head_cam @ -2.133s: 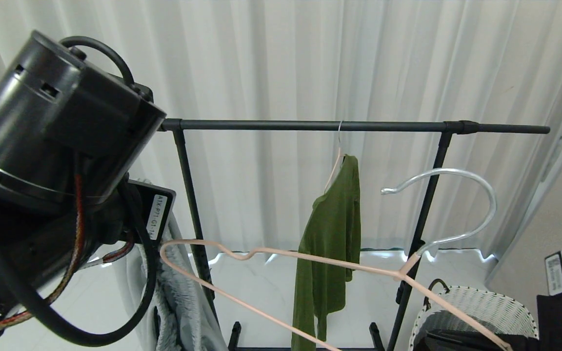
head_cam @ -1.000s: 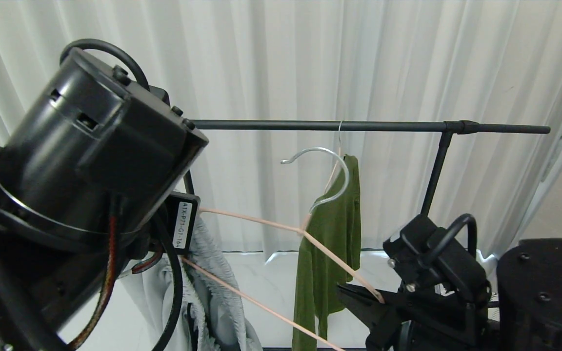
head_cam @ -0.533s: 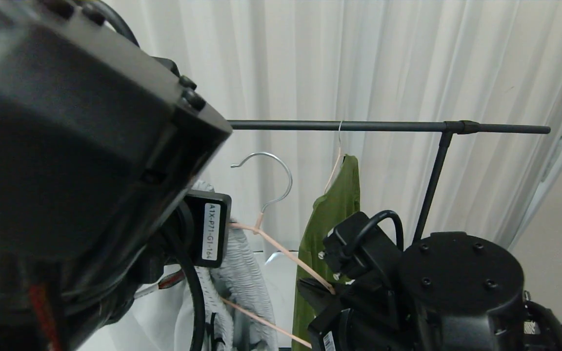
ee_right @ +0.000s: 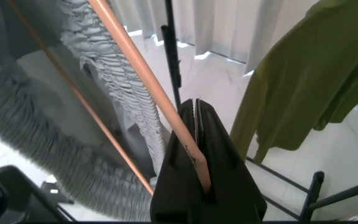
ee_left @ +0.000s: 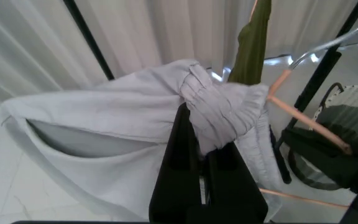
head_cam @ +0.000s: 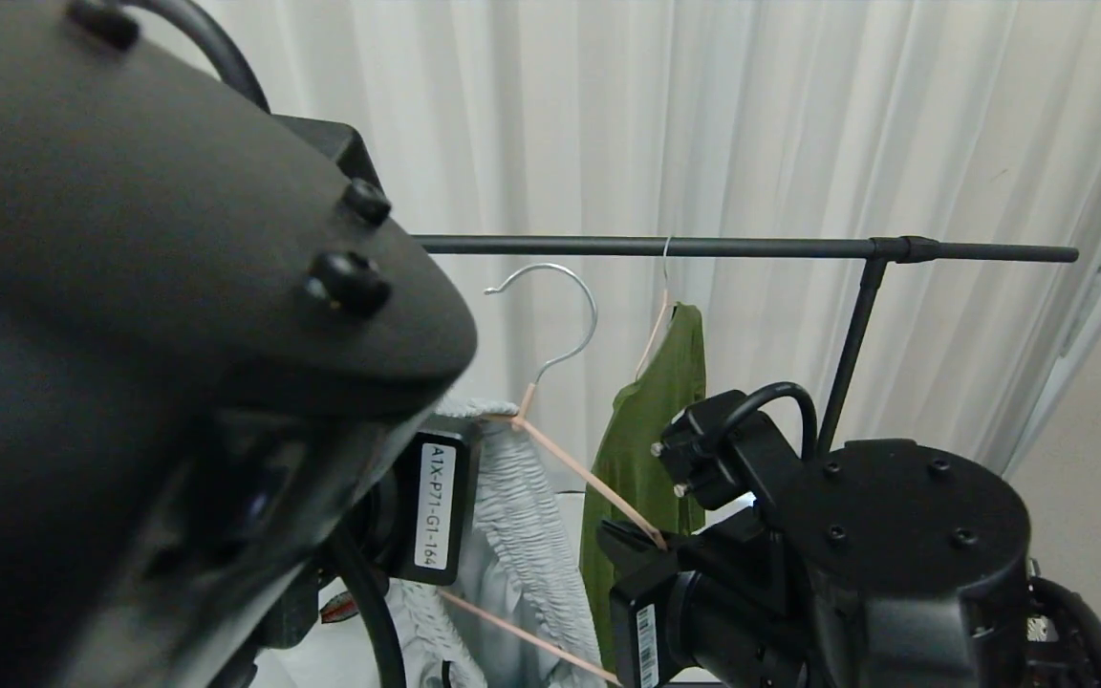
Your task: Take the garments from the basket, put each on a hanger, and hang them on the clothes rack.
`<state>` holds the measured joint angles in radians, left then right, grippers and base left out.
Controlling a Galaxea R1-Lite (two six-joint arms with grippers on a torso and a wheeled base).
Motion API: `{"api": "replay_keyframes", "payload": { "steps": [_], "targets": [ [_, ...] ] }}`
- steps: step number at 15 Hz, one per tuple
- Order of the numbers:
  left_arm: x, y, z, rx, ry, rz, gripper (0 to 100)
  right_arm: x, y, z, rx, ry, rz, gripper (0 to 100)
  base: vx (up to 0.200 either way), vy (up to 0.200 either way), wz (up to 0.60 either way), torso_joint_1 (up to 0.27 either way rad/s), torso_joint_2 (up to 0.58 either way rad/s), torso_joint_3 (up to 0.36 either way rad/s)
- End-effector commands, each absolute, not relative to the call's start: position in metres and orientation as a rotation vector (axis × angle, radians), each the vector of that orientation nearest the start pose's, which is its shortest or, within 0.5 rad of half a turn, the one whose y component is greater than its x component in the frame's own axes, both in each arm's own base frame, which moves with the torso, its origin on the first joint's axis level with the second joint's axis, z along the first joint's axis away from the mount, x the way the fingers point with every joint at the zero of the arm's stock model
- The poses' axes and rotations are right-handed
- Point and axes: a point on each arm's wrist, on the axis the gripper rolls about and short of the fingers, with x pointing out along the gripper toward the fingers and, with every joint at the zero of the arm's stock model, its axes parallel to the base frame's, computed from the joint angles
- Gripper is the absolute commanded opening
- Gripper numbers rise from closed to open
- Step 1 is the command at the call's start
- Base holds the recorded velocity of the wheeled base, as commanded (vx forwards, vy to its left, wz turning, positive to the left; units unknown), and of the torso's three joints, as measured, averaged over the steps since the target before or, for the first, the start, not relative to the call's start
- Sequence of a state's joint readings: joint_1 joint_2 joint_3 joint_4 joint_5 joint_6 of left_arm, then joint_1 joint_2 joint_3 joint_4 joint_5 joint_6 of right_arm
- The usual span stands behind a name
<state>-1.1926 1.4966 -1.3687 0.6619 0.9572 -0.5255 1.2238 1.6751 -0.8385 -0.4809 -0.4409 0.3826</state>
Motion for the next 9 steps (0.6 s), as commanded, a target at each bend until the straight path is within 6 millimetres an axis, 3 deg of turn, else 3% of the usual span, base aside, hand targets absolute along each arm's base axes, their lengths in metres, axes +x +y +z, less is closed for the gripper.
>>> {"api": "replay_keyframes", "payload": {
  "steps": [1,7,8,9],
  "targets": [
    [0.1,-0.203,0.284,0.187,0.415,-0.115,0,0.109,0.273,0.194,0.117,0.363,0.705,0,0.0,0.0,0.0,0.0,0.0,0.0],
    [0.099,-0.203,0.285,0.183,0.412,-0.116,0,0.109,0.267,0.203,0.143,0.327,0.668,0,0.0,0.0,0.0,0.0,0.0,0.0],
    [0.099,-0.203,0.285,0.183,0.412,-0.116,100,0.109,0.267,0.204,0.144,0.325,0.664,0,0.0,0.0,0.0,0.0,0.0,0.0],
    [0.099,-0.203,0.285,0.185,0.412,-0.115,100,0.109,0.266,0.207,0.152,0.316,0.665,0,0.0,0.0,0.0,0.0,0.0,0.0]
  ]
}}
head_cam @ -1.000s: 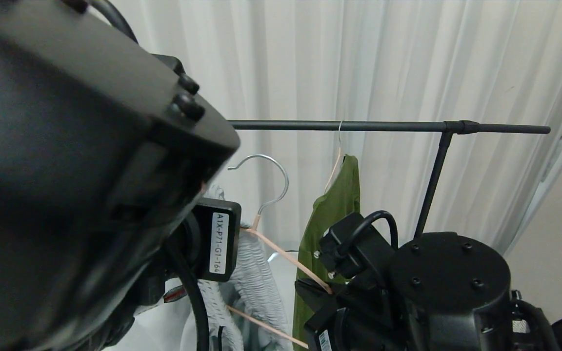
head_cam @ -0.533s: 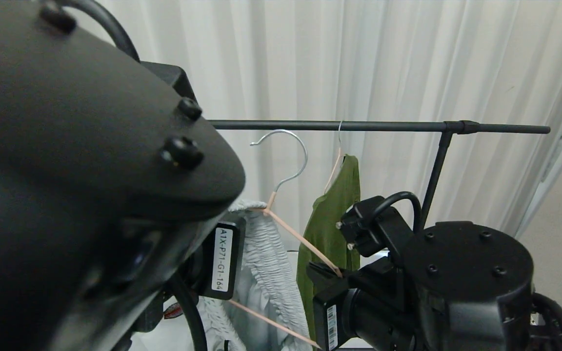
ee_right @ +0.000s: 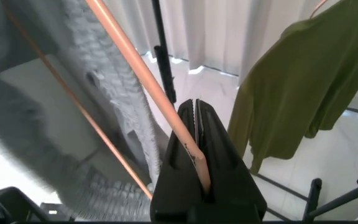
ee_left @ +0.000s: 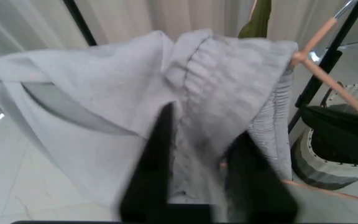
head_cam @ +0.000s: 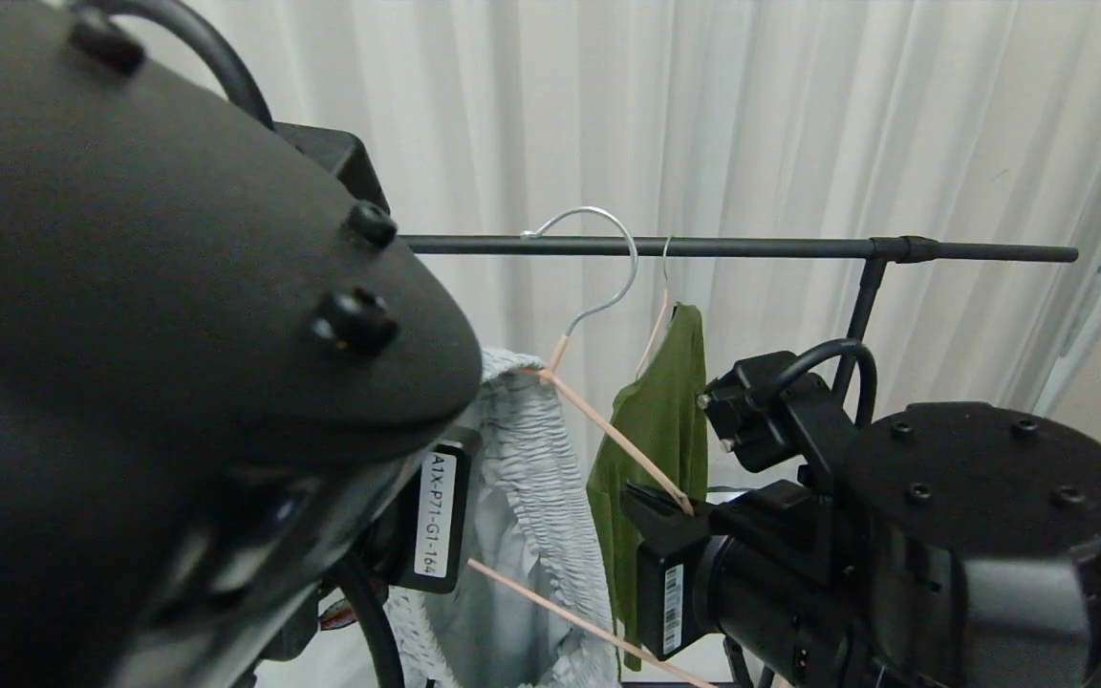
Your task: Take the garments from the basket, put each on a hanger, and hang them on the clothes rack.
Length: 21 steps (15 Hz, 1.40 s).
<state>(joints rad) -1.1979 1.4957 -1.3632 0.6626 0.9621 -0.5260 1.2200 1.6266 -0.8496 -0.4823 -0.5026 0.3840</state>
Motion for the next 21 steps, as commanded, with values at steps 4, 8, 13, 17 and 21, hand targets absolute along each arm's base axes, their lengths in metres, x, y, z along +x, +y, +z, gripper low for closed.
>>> {"api": "replay_keyframes", "payload": {
  "steps": [4,8,13,17,21],
  "targets": [
    [0.094,-0.2,0.288,0.17,0.404,-0.133,100,0.108,0.26,0.22,0.181,0.271,0.626,0,0.0,0.0,0.0,0.0,0.0,0.0],
    [0.081,-0.193,0.29,0.168,0.396,-0.182,100,0.112,0.253,0.222,0.183,0.26,0.594,0,0.0,0.0,0.0,0.0,0.0,0.0],
    [0.058,-0.131,0.294,0.231,0.347,-0.249,100,0.117,0.22,0.202,0.045,0.283,0.556,0,0.0,0.0,0.0,0.0,0.0,0.0],
    [0.04,-0.077,0.288,0.369,0.315,-0.402,100,0.088,0.196,0.189,-0.029,0.298,0.648,0,0.0,0.0,0.0,0.0,0.0,0.0],
    [0.028,-0.065,0.286,0.398,0.368,-0.856,100,0.054,0.193,0.177,-0.105,0.309,0.789,0,0.0,0.0,0.0,0.0,0.0,0.0]
  ]
}}
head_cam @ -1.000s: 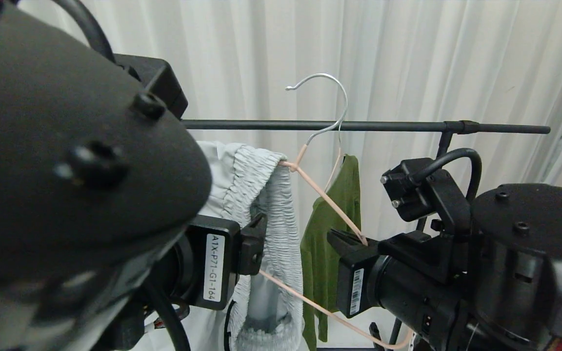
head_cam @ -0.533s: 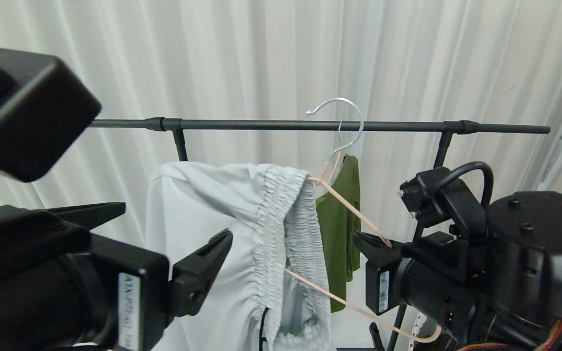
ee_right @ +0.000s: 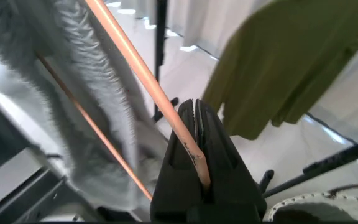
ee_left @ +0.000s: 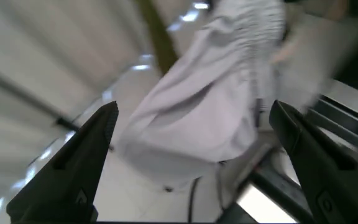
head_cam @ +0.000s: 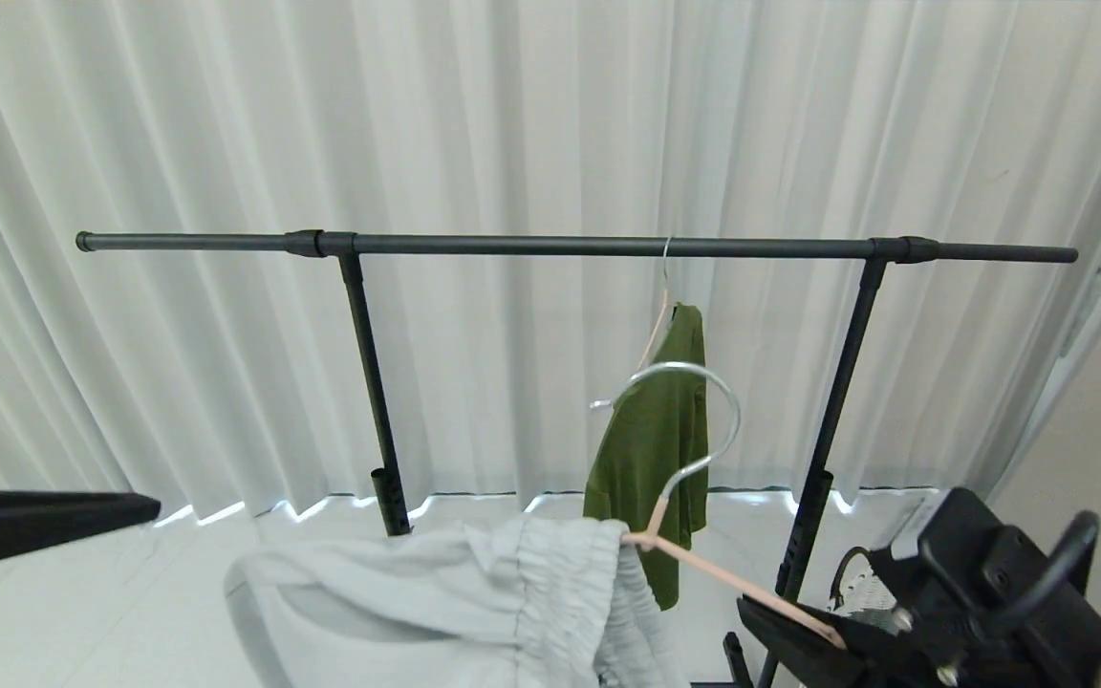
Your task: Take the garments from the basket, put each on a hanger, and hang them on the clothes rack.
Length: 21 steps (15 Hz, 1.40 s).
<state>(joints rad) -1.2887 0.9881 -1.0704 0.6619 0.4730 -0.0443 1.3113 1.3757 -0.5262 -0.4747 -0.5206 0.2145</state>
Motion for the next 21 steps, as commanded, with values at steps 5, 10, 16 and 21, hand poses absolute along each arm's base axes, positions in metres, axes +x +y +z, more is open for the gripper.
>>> {"api": "replay_keyframes", "payload": {
  "steps": [5,10,16,21],
  "targets": [
    [0.031,-0.091,0.257,0.423,0.385,-1.086,100,0.038,0.198,0.173,-0.17,0.295,0.877,0,0.0,0.0,0.0,0.0,0.0,0.0],
    [0.034,-0.102,0.233,0.412,0.43,-1.184,100,0.026,0.207,0.166,-0.21,0.309,0.933,0,0.0,0.0,0.0,0.0,0.0,0.0],
    [0.044,-0.116,0.22,0.422,0.538,-1.21,100,0.015,0.21,0.165,-0.229,0.303,0.985,0,0.0,0.0,0.0,0.0,0.0,0.0],
    [0.05,-0.118,0.212,0.465,0.566,-1.209,100,0.015,0.21,0.167,-0.222,0.299,0.986,0,0.0,0.0,0.0,0.0,0.0,0.0]
  ]
}}
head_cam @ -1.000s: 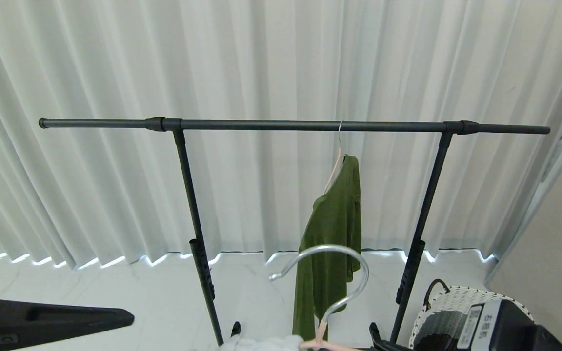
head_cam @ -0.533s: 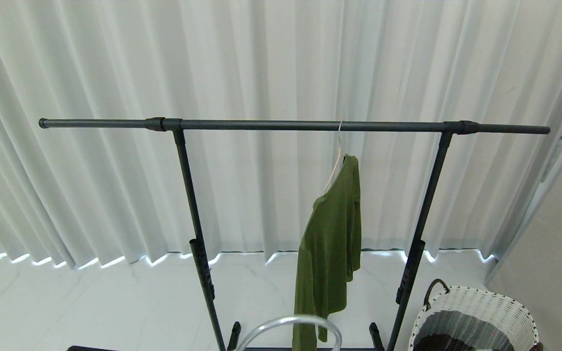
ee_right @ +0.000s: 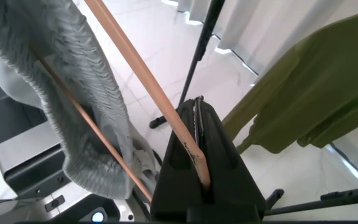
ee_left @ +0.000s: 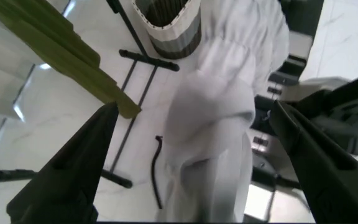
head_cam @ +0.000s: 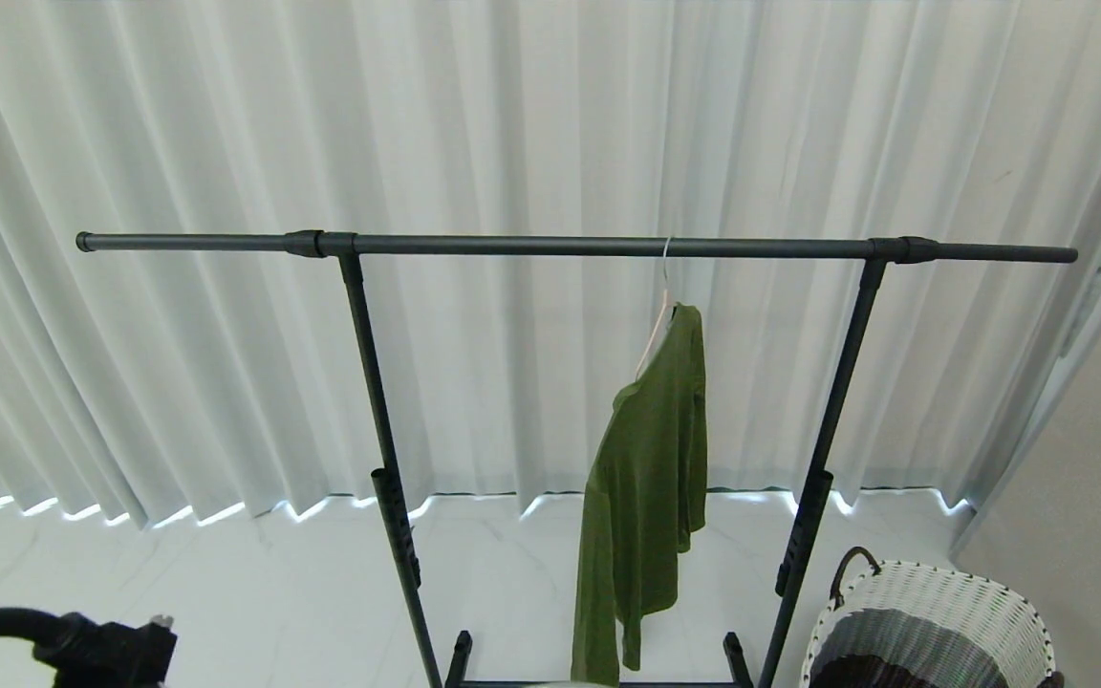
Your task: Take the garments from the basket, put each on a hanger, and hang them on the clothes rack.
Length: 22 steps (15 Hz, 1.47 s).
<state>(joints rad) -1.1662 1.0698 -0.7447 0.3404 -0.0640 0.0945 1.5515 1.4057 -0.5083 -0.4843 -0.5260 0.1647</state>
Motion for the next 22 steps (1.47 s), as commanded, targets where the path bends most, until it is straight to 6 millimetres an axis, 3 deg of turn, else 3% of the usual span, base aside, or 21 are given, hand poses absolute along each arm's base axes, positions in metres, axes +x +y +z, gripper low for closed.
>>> {"api": "replay_keyframes", "payload": {
  "steps": [1,2,9,10,22],
  "targets": [
    [0.051,-0.118,0.21,0.486,0.561,-1.208,100,0.015,0.21,0.167,-0.22,0.299,0.986,0,0.0,0.0,0.0,0.0,0.0,0.0],
    [0.052,-0.117,0.209,0.503,0.553,-1.206,0,0.015,0.211,0.168,-0.206,0.291,0.988,0,0.0,0.0,0.0,0.0,0.0,0.0],
    [0.055,-0.116,0.209,0.513,0.548,-1.179,0,0.015,0.211,0.169,-0.184,0.28,0.987,0,0.0,0.0,0.0,0.0,0.0,0.0],
    [0.057,-0.115,0.209,0.518,0.545,-1.172,0,0.015,0.211,0.169,-0.188,0.28,0.987,100,0.0,0.0,0.0,0.0,0.0,0.0],
    [0.065,-0.107,0.2,0.579,0.524,-0.978,0,0.033,0.204,0.171,-0.167,0.267,0.862,100,0.0,0.0,0.0,0.0,0.0,0.0]
  ]
}}
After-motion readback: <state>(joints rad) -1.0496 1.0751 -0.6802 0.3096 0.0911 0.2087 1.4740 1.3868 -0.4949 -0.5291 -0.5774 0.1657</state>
